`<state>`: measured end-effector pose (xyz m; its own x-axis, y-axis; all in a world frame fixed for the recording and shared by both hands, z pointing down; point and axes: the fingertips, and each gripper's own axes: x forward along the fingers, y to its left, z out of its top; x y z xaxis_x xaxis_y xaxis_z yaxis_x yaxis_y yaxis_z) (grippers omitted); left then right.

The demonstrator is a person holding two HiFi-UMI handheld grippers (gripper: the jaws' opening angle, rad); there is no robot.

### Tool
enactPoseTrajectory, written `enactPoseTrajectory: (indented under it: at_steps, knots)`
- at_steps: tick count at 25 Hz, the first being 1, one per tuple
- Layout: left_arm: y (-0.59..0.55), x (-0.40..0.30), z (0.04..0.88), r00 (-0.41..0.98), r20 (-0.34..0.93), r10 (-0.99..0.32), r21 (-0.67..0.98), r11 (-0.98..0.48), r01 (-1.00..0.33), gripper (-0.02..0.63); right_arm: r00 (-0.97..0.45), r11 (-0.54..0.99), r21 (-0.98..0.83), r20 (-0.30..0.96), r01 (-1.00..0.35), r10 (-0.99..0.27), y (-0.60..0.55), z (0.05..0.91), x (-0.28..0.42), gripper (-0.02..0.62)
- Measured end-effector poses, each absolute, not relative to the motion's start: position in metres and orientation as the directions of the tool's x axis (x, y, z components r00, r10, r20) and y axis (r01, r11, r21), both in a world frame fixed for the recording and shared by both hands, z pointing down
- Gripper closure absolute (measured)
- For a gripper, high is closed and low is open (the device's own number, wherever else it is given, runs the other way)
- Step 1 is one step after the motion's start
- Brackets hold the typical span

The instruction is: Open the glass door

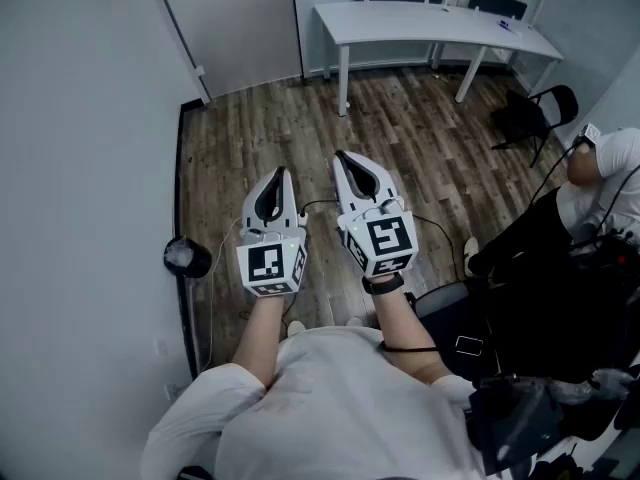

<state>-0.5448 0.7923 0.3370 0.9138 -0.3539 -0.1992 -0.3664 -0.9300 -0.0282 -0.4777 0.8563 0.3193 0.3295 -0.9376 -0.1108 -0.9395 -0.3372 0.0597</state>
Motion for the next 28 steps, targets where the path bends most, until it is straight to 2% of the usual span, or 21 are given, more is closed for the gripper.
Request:
enactPoseTrajectory:
  at_steps: [6,10,13,18,23,28]
  knots:
    - [0.824,-0.516,0.343,0.918,-0.183,-0.353,-0.062,-0.927,-0.369,0.603,0.339,-0.348,0.053,-0.131,-0.936,-0.932,0.891,0.322,-0.449,0.592]
    - [0.842,-0.526,0.353,0.914,-0.157,-0.374,-0.063,-0.920,-0.387,0.603,0.393,-0.390,-0.052,-0.093,-0.919,-0.915,0.916,0.350,-0.437,0.592]
    - [0.837,-0.531,0.359,0.913,-0.130,-0.387,-0.061,-0.916,-0.397,0.603,0.370,-0.362,-0.091,-0.081,-0.928,-0.926,0.910,0.362,-0.435,0.592]
    - [0.811,-0.527,0.361,0.903,-0.126,-0.411,-0.057,-0.906,-0.420,0.603,0.293,-0.291,-0.034,-0.107,-0.956,-0.950,0.885,0.361,-0.444,0.594]
    - [0.773,-0.505,0.368,0.908,-0.135,-0.397,-0.034,-0.914,-0.405,0.603,0.311,-0.311,-0.012,-0.078,-0.950,-0.947,0.848,0.366,-0.430,0.592]
    - [0.717,-0.478,0.359,0.913,-0.172,-0.370,0.003,-0.927,-0.375,0.603,0.346,-0.351,0.035,-0.105,-0.936,-0.932,0.797,0.348,-0.411,0.592]
